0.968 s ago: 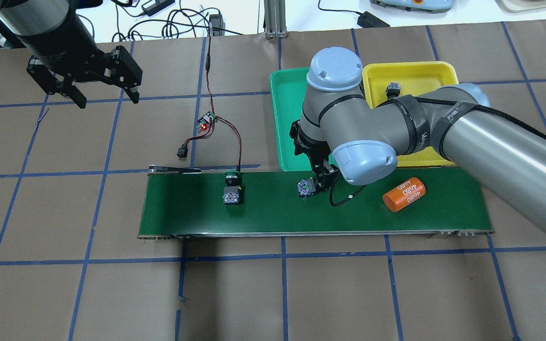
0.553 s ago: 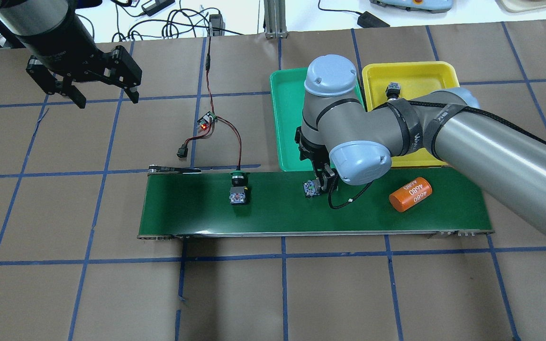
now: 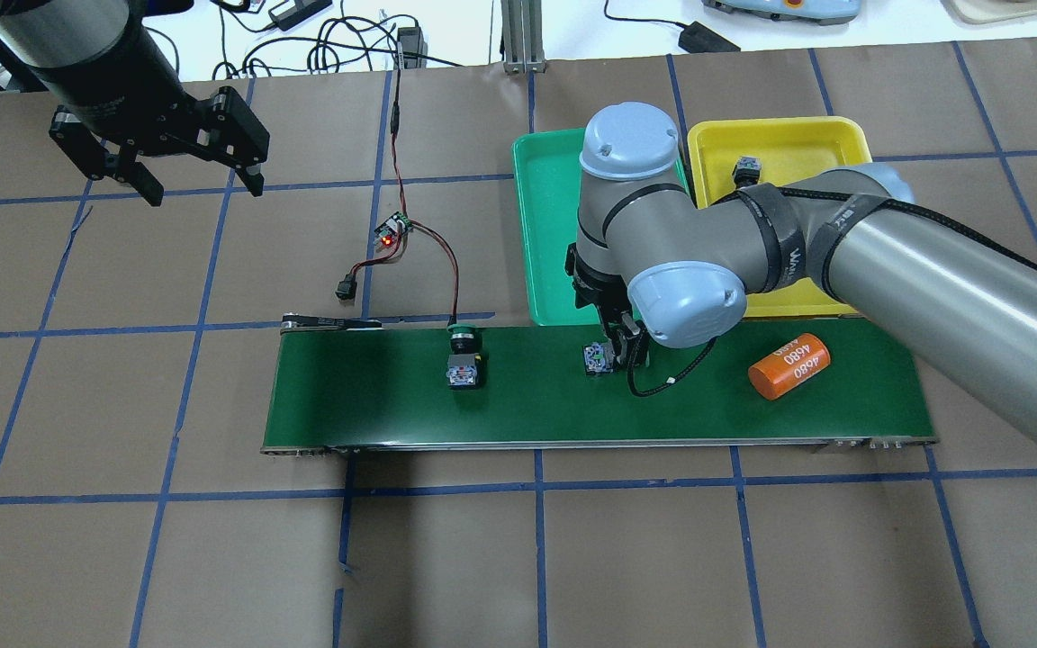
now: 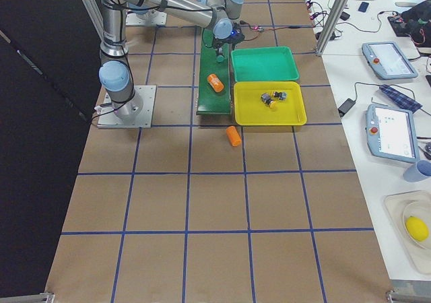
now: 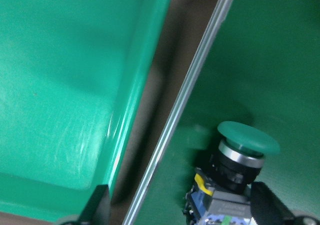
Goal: Sort buttons by color to trays
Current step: 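Lift the green-cap button and drop it into the green tray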
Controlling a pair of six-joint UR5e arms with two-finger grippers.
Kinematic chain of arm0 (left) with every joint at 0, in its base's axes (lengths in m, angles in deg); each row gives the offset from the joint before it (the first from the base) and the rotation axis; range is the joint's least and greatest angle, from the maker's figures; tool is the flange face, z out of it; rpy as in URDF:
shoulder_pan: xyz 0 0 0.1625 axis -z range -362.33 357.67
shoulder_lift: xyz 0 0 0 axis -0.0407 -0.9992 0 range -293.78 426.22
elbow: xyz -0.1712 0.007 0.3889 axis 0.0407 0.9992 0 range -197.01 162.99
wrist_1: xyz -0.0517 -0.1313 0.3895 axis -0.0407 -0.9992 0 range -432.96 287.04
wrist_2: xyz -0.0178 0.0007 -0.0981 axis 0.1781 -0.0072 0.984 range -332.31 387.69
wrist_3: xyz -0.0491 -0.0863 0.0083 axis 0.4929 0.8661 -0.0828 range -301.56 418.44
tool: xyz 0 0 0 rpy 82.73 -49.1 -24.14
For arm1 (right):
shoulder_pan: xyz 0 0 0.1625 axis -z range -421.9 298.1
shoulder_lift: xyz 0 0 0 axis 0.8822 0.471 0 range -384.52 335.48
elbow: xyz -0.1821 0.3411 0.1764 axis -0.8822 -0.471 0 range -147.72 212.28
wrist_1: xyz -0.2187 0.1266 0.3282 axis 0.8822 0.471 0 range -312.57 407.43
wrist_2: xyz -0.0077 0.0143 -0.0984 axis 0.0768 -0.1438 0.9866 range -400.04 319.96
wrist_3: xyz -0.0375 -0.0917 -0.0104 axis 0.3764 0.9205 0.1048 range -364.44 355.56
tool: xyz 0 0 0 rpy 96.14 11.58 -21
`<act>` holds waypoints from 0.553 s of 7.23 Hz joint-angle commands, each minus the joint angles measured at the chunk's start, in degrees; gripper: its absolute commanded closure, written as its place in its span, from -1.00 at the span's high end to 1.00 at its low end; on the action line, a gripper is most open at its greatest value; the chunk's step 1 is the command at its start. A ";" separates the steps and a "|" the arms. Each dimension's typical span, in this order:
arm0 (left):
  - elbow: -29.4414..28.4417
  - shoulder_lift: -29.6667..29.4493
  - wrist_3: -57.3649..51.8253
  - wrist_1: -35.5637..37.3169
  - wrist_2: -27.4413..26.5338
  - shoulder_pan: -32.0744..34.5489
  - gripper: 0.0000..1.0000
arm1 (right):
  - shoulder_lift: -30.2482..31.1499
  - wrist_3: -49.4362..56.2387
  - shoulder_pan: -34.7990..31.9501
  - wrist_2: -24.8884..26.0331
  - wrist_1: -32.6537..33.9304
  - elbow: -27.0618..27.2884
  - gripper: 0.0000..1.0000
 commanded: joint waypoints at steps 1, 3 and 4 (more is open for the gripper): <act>0.00 0.00 0.00 0.00 0.02 0.00 1.00 | 0.24 0.23 0.11 1.08 -1.22 0.52 0.97; 0.00 0.09 0.00 0.00 0.02 0.00 1.00 | -0.37 0.23 -0.06 1.00 -2.27 0.87 0.98; 0.00 0.00 0.00 0.00 -0.06 0.00 1.00 | -0.46 0.41 -0.06 0.91 -4.10 0.96 0.93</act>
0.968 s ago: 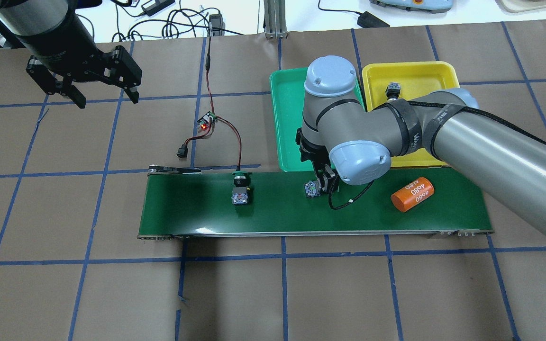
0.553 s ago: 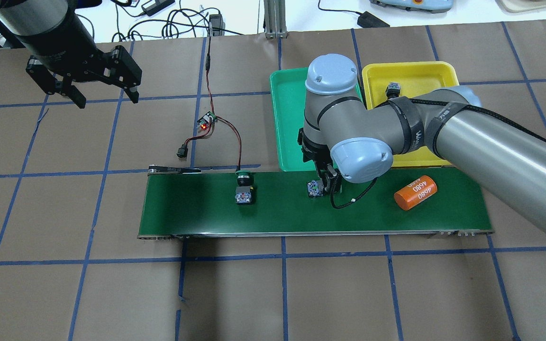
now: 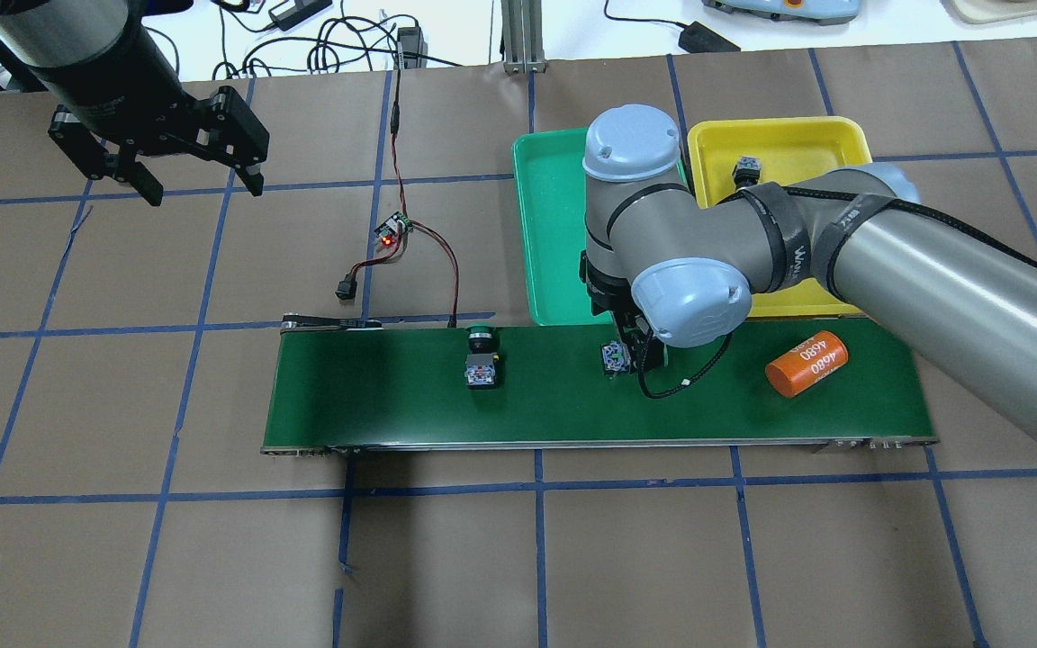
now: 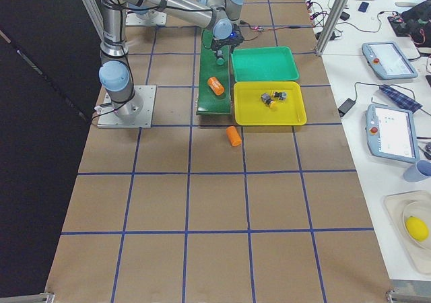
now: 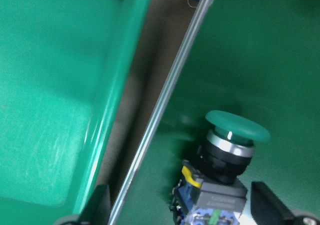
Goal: Sort buttons by color to trays
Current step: 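Lift the green-cap button and drop it into the green tray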
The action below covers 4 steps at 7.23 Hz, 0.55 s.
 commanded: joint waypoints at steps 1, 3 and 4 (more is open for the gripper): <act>0.00 0.05 0.00 0.00 -0.07 0.00 1.00 | -0.13 0.40 0.08 -0.26 -1.67 0.17 0.01; 0.00 0.05 0.00 0.00 -0.07 0.00 1.00 | 0.48 3.20 0.43 -0.35 -2.46 -0.01 -1.00; 0.00 0.05 0.00 0.00 -0.07 0.00 1.00 | 0.48 3.47 0.43 -0.26 -2.46 -0.45 -1.00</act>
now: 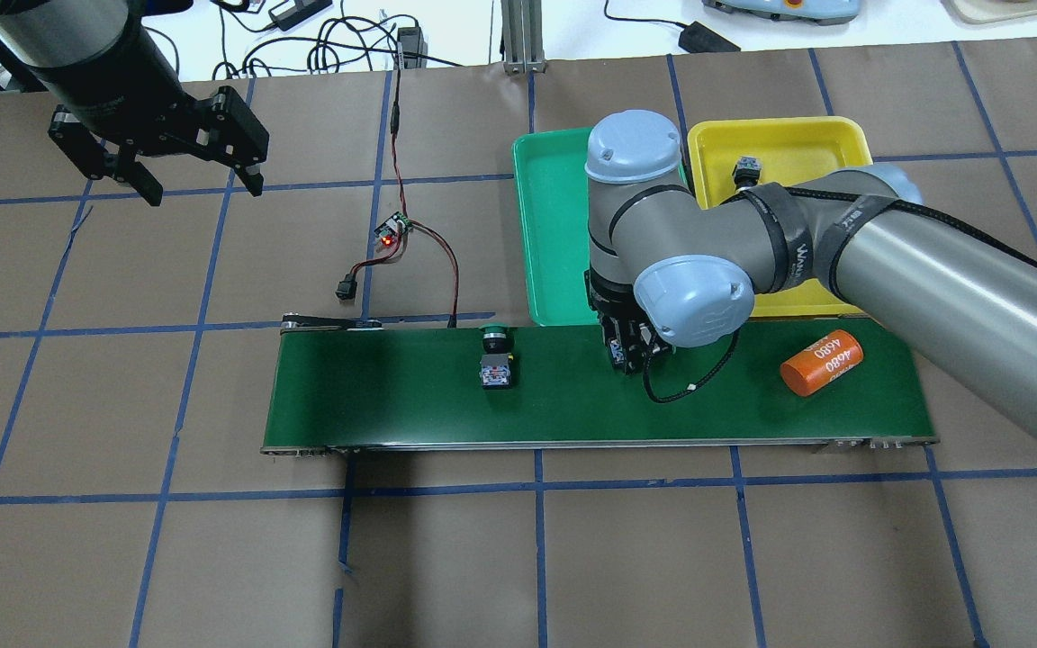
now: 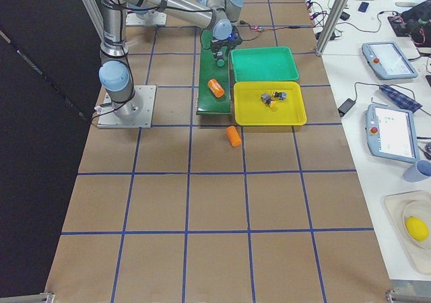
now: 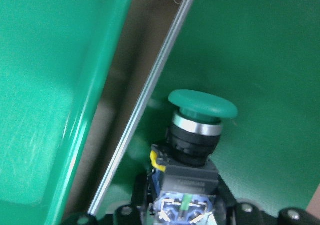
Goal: Sort buttons by color to trays
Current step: 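Lift the green-cap button and drop it into the green tray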
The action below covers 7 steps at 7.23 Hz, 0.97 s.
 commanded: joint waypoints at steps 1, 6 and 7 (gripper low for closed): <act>0.00 0.03 0.00 0.00 0.00 0.00 1.00 | 0.23 0.92 0.09 0.07 -0.06 -0.75 -1.00; 0.00 0.03 0.09 0.00 0.00 0.00 1.00 | 2.17 16.16 -0.87 2.09 -1.92 -12.00 -1.00; 0.00 -0.06 0.09 0.00 0.00 0.00 1.00 | 1.47 18.73 -0.61 2.96 2.70 -11.40 -1.00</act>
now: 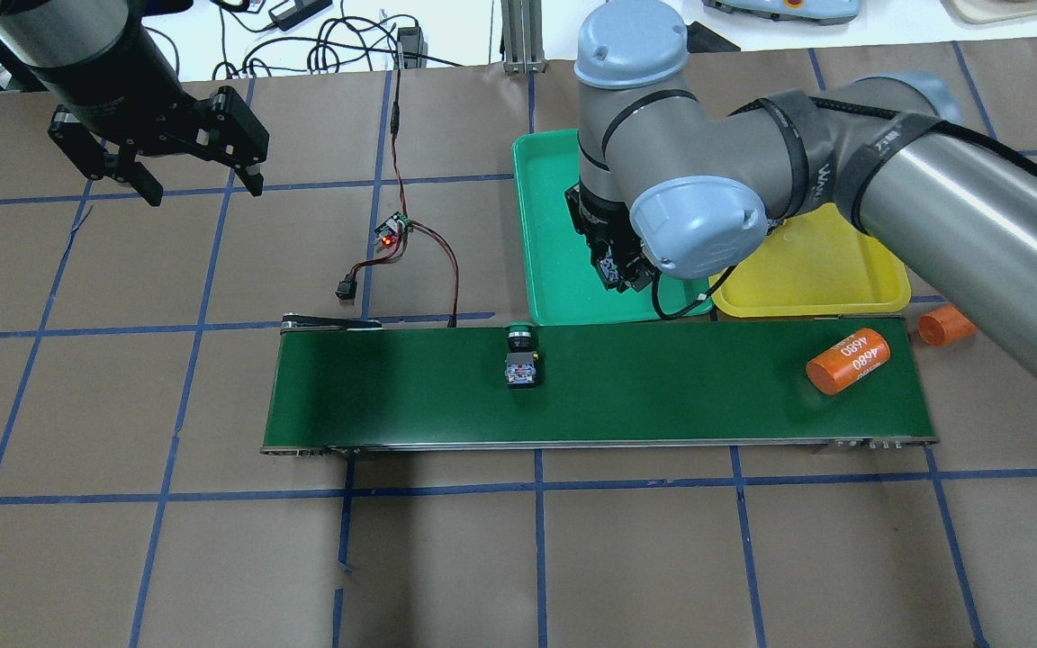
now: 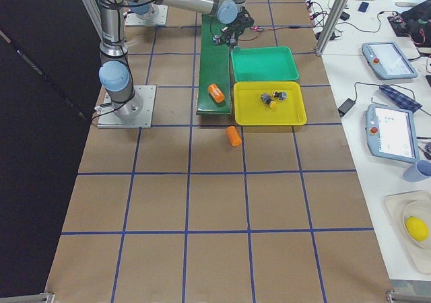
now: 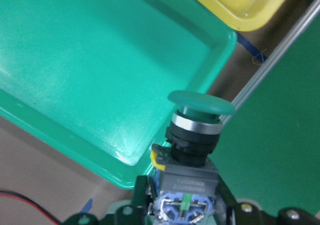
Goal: Sort buttons by color to trays
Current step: 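Lift the green-cap button and drop it into the green tray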
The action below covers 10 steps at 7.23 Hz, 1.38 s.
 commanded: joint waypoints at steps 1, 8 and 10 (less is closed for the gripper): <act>0.00 0.05 0.01 0.00 0.00 0.00 1.00 | -1.86 4.59 0.45 0.84 8.65 -0.27 -0.97; 0.00 0.05 0.10 0.00 0.00 0.00 1.00 | 2.15 9.49 -2.60 2.77 7.74 5.51 1.00; 0.00 0.05 0.01 0.00 0.00 0.00 1.00 | 4.01 30.87 -3.59 2.60 8.61 11.05 1.00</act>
